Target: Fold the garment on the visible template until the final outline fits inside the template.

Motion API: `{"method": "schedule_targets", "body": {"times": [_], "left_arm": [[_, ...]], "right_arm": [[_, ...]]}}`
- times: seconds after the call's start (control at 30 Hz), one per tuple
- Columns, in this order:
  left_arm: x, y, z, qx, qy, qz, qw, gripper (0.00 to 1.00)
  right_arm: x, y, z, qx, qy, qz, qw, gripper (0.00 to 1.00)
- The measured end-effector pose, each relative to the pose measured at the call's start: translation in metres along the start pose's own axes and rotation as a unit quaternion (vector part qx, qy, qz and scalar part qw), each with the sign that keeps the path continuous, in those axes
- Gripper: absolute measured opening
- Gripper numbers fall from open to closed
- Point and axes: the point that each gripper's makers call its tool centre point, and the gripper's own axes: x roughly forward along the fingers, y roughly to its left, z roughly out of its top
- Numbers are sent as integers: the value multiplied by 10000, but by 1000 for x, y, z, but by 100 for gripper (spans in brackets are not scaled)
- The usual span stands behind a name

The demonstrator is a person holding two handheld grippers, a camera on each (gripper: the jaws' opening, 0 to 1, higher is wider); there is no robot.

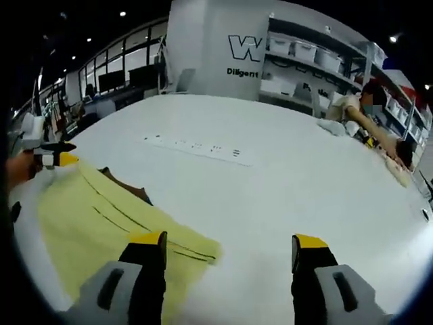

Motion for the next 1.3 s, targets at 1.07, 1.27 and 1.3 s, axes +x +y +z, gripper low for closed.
{"method": "schedule_targets", "body": {"times": [1.07, 1.27, 1.3], "left_arm": [[-67, -71, 13, -11, -326, -770, 9965, 99], [-76, -85, 1, -50, -246, -863, 9960, 99], [-76, -85, -1, -59, -234, -871, 9959, 99]], "right_arm": [[-60, 53, 13, -243, -606, 321, 9973, 90], [-69, 68, 2, -250, -564, 419, 9972, 89], [-70, 71, 0, -236, -555, 438, 9972, 89]]}}
